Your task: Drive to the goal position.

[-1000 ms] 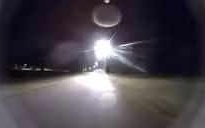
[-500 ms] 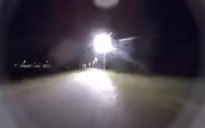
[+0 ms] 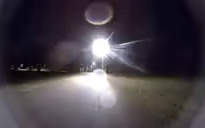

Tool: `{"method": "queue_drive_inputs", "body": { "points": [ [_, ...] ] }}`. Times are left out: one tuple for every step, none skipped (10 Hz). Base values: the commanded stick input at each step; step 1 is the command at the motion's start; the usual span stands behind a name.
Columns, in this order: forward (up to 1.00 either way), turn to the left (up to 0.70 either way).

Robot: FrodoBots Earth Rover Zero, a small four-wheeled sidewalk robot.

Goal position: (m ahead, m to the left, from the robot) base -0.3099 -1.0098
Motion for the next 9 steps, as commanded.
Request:
{"method": "queue_drive_inputs", "body": {
  "points": [
    [0.06, 0.00],
    [0.06, 0.00],
    [0.06, 0.00],
    [0.07, 0.00],
    [0.07, 0.00],
    [0.07, 0.00],
    [0.06, 0.00],
    [0.06, 0.00],
    [0.06, 0.00]
  ]
}}
